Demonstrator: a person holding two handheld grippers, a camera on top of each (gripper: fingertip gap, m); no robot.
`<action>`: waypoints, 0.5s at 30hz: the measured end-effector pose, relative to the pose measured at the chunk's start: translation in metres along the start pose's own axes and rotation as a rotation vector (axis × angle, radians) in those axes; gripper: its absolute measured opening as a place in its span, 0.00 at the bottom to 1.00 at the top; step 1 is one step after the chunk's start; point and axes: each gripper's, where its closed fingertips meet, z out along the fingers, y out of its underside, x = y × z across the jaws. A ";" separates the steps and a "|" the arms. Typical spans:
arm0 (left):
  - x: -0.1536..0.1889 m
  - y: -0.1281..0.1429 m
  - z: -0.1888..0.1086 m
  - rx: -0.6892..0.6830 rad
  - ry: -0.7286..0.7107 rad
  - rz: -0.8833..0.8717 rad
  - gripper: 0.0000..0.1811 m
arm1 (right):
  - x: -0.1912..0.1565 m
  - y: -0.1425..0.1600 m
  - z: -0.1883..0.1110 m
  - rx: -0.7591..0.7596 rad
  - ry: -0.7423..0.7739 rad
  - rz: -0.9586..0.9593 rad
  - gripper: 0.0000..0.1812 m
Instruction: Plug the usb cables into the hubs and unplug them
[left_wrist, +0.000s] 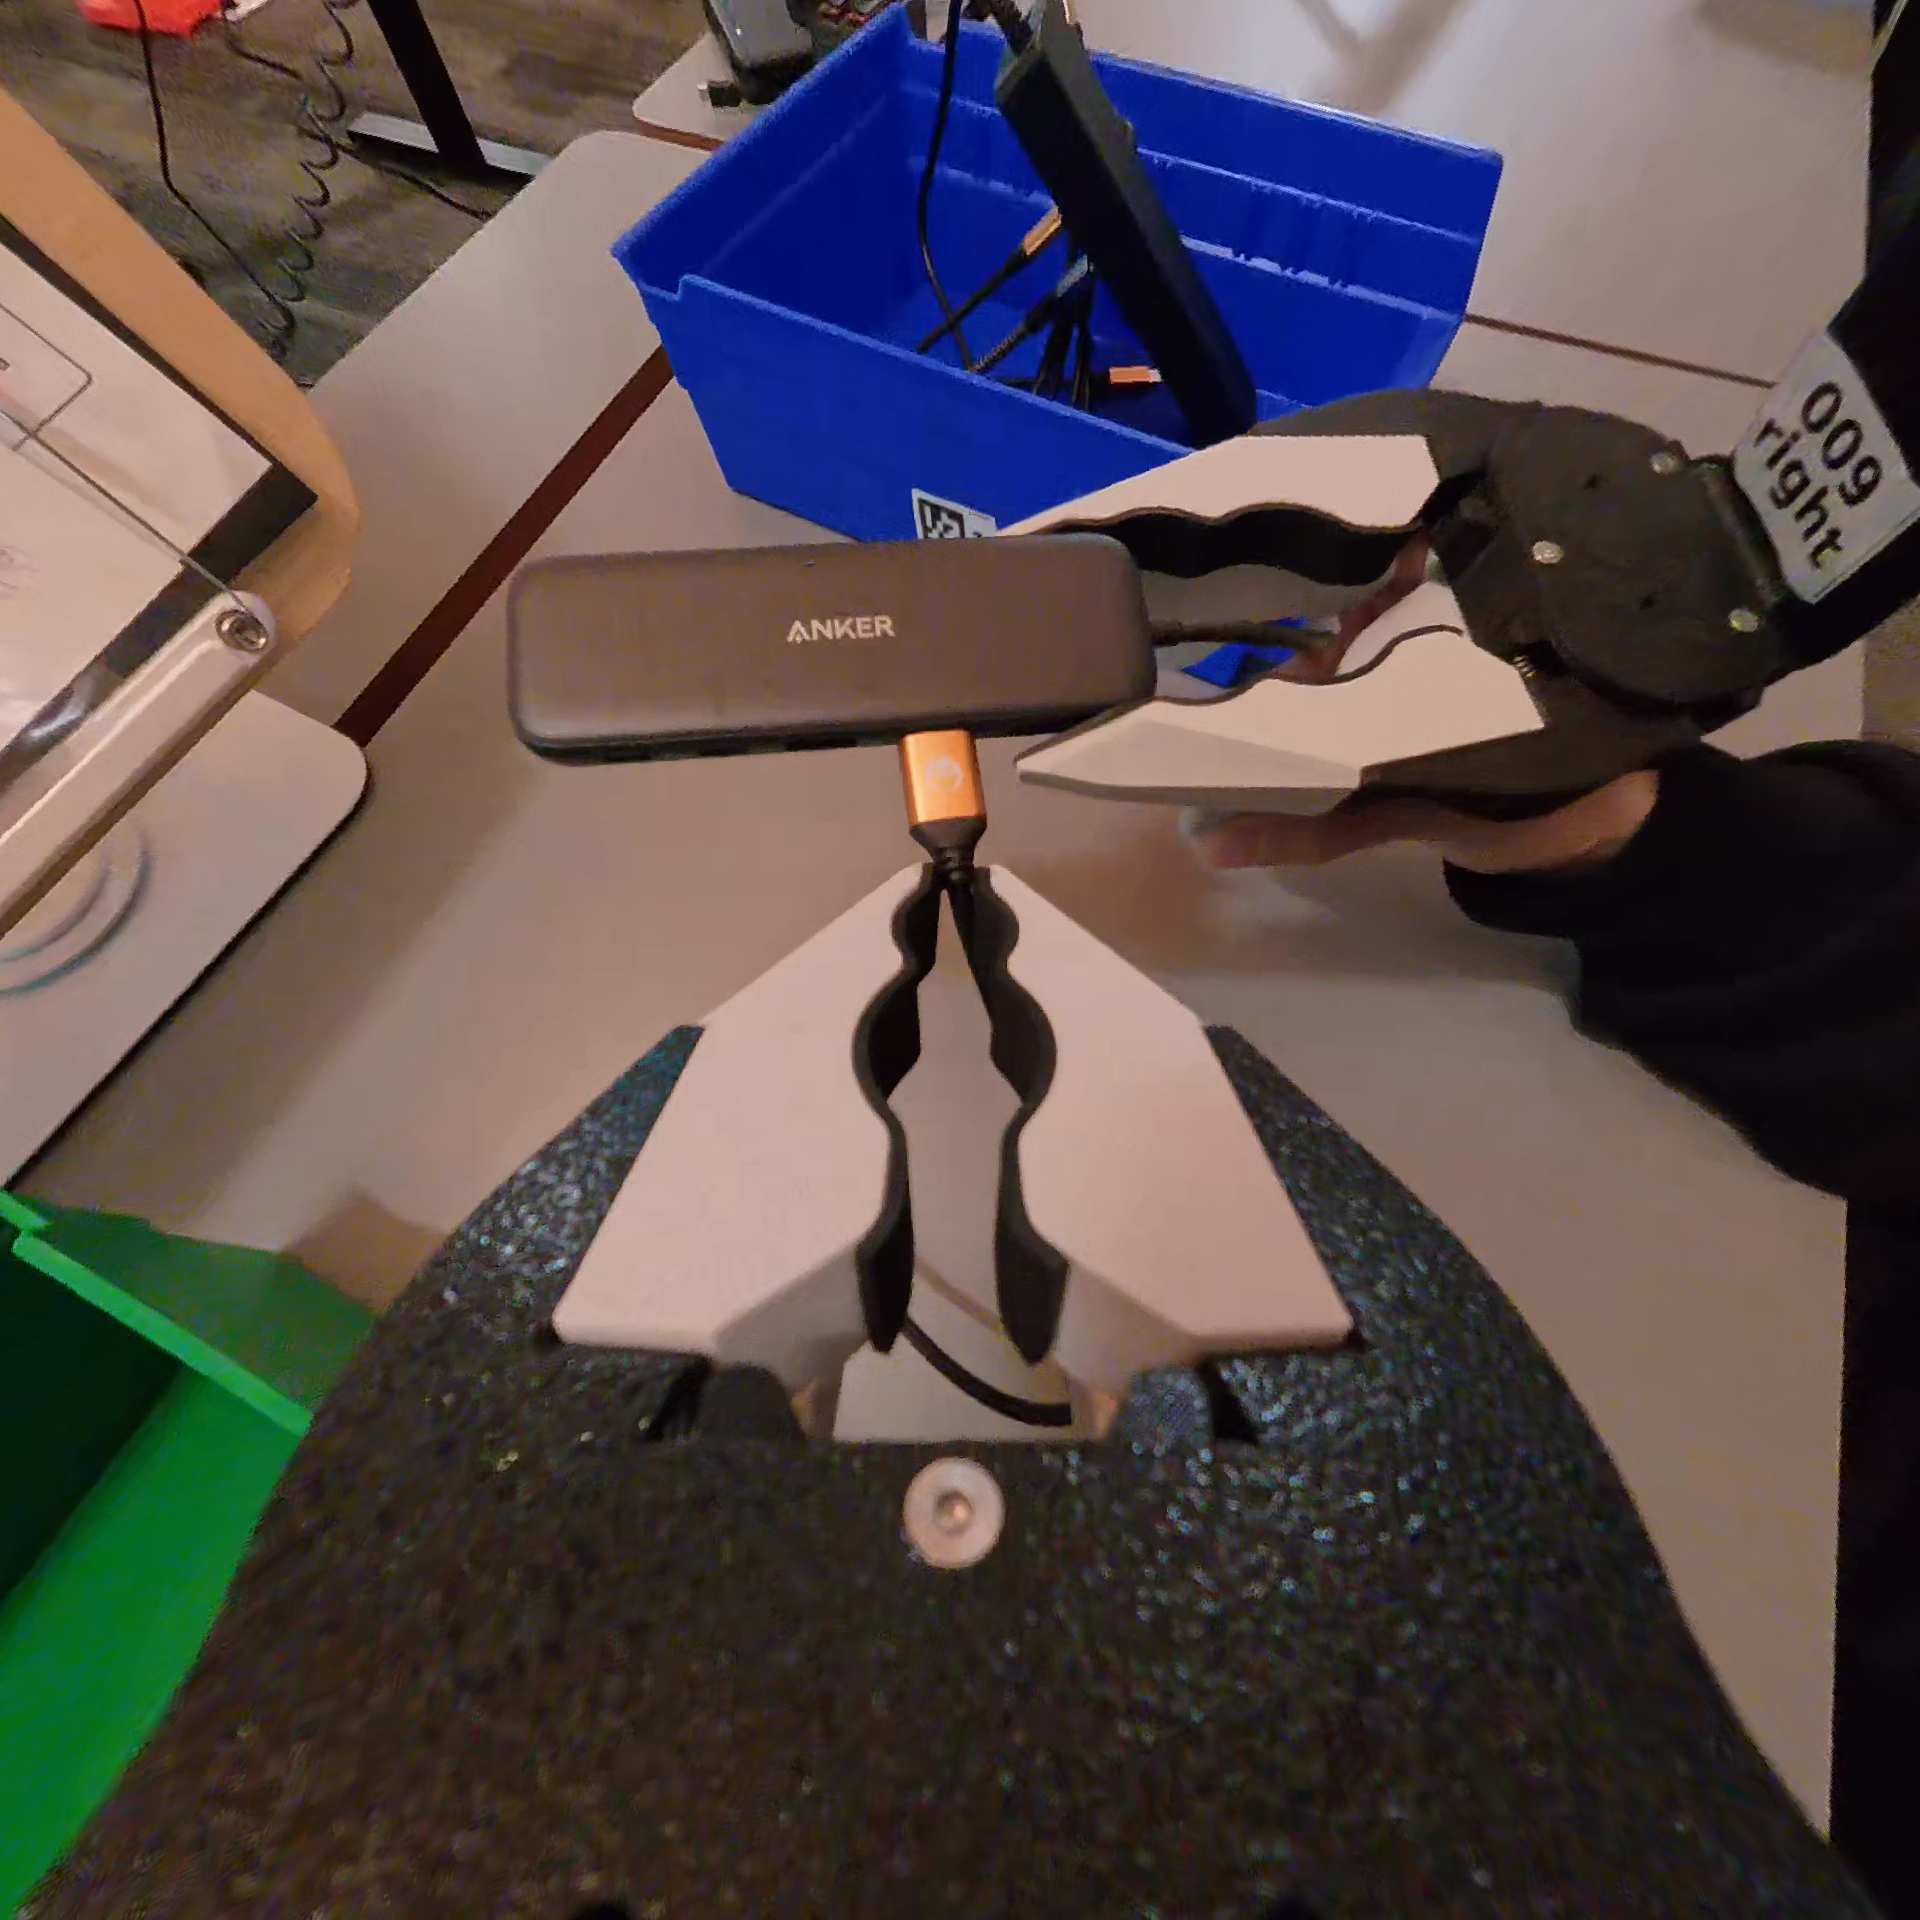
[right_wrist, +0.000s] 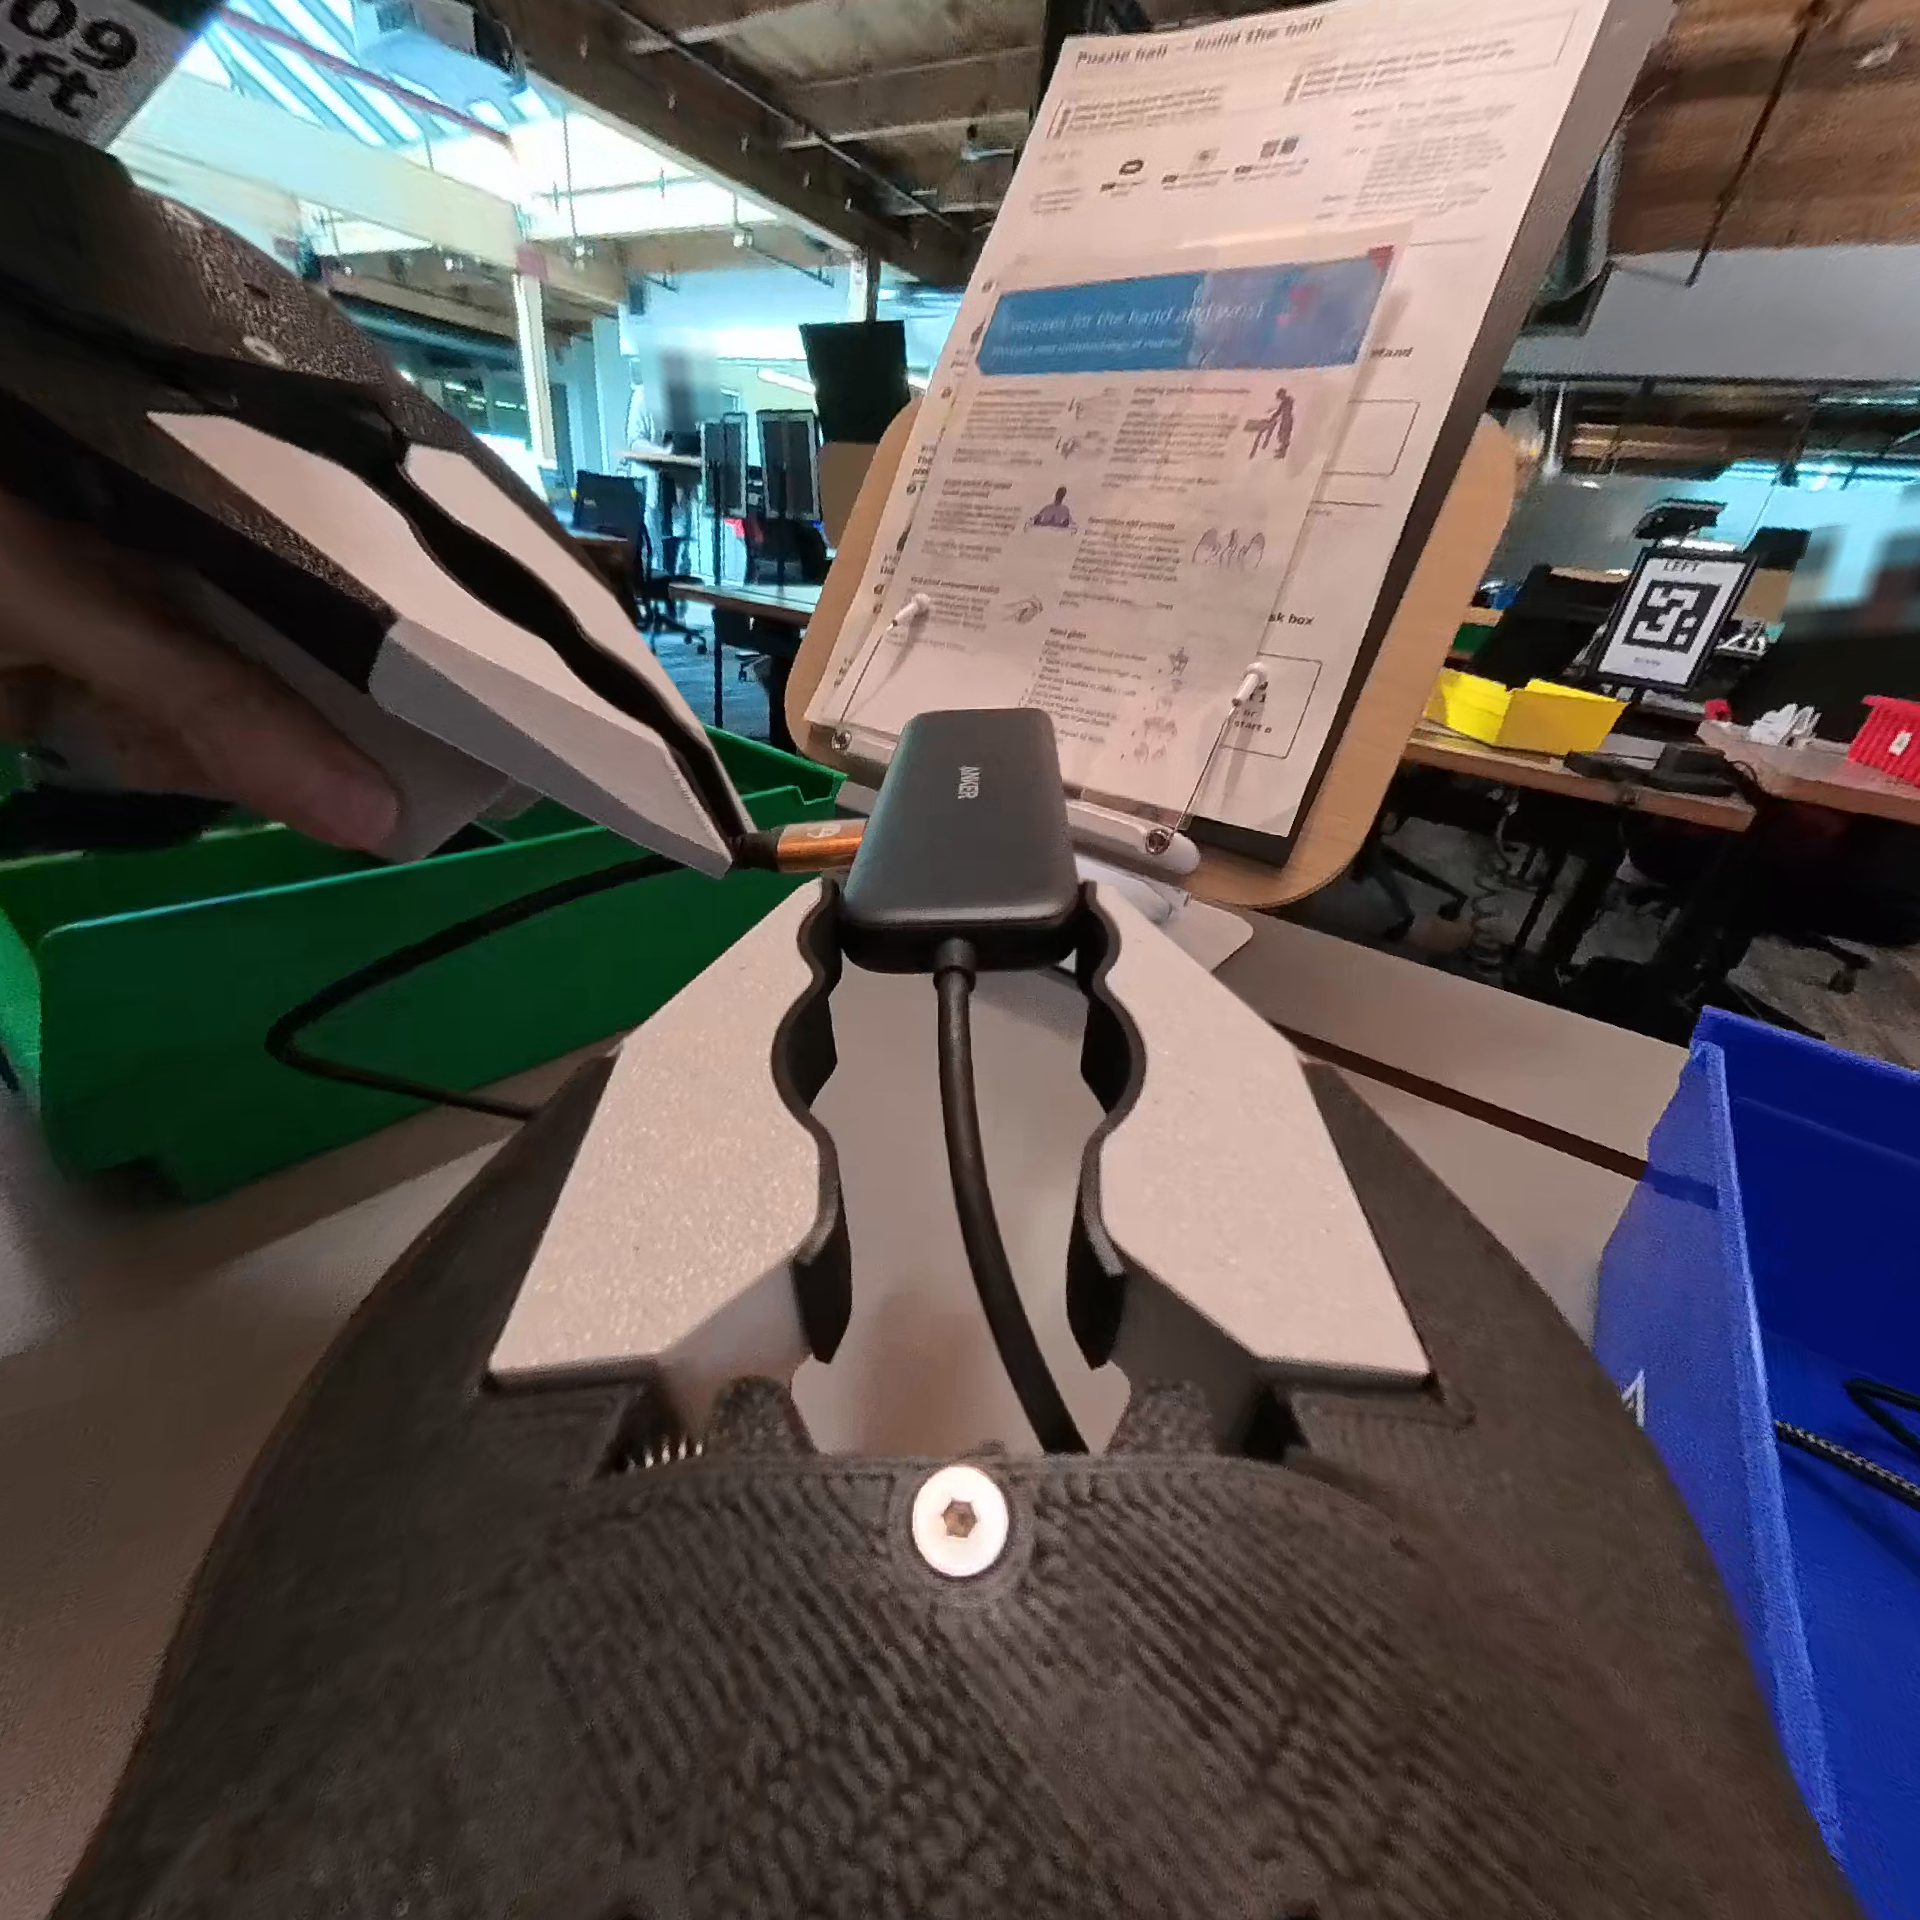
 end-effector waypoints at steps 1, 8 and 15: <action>0.000 -0.001 -0.001 0.004 -0.002 0.000 0.02 | 0.001 -0.001 0.000 0.008 0.008 0.001 0.25; 0.008 -0.014 -0.009 0.093 0.059 0.011 0.02 | 0.002 -0.006 0.000 0.057 0.031 0.015 0.25; 0.010 -0.020 -0.012 0.132 0.026 0.105 0.02 | 0.002 -0.009 0.001 0.093 -0.012 0.195 0.32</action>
